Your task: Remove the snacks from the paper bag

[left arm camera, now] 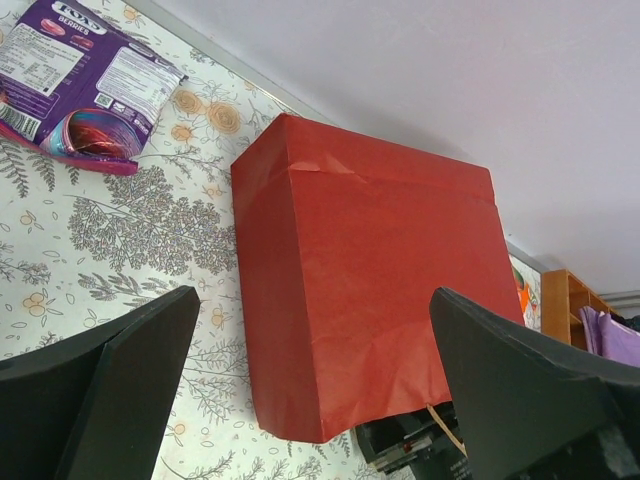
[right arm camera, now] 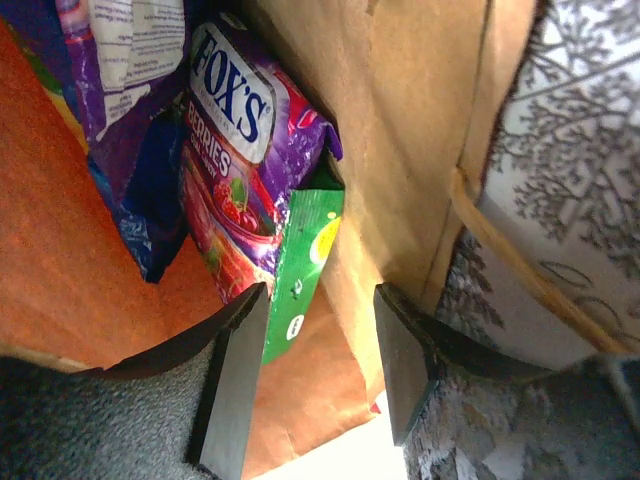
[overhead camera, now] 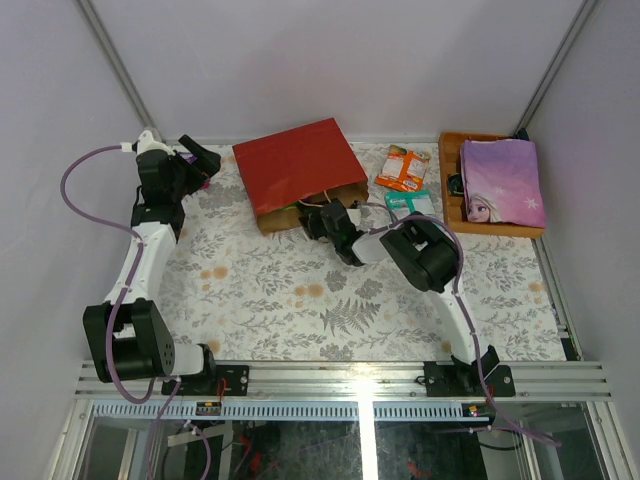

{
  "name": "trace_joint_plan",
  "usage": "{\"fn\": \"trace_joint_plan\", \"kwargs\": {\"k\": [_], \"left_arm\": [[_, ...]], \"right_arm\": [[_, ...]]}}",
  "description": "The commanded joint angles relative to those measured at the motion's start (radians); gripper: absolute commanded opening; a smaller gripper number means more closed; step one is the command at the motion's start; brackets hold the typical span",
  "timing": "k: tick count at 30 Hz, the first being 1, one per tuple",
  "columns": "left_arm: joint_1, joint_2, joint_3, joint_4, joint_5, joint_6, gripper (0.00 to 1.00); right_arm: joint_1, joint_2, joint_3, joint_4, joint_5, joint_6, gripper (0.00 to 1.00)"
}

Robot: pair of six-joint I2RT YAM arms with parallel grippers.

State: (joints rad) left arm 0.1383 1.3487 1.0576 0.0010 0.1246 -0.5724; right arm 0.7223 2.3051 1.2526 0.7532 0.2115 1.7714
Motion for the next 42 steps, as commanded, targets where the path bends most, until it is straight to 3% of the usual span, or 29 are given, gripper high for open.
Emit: {"fn": "trace_joint_plan", "kwargs": {"k": [1,7,17,22,26,31,32,36,42], "left_arm": [[0.007,-0.03,-0.018,0.055,0.012,-0.001,1.0],[0.007,-0.024,-0.019,0.064,0.023,-0.004,1.0],[0.014,-0.008,-0.015,0.068,0.042,-0.007,1.0],[0.015,-0.001,-0.015,0.069,0.048,-0.009,1.0],[0.018,0.002,-0.015,0.07,0.05,-0.009,1.0],[0.02,0.004,-0.015,0.071,0.055,-0.011,1.0],[0.02,0.003,-0.015,0.072,0.056,-0.012,1.0],[0.021,0.004,-0.015,0.071,0.061,-0.012,1.0],[0.022,-0.001,-0.015,0.066,0.06,-0.012,1.0]], "right_arm": [[0.014,0.04,0.083,-0.091,0.067,0.013,0.55],[0.016,0.084,0.142,-0.131,0.072,0.009,0.54],[0.017,0.131,0.212,-0.164,0.088,-0.001,0.43],[0.017,0.16,0.251,-0.169,0.09,-0.004,0.25],[0.017,0.171,0.265,-0.17,0.083,-0.014,0.02],[0.017,0.145,0.247,-0.168,0.09,-0.044,0.0],[0.017,0.14,0.242,-0.171,0.089,-0.043,0.03],[0.015,0.119,0.219,-0.168,0.089,-0.039,0.43],[0.015,0.097,0.159,-0.157,0.111,-0.014,0.64]]}}
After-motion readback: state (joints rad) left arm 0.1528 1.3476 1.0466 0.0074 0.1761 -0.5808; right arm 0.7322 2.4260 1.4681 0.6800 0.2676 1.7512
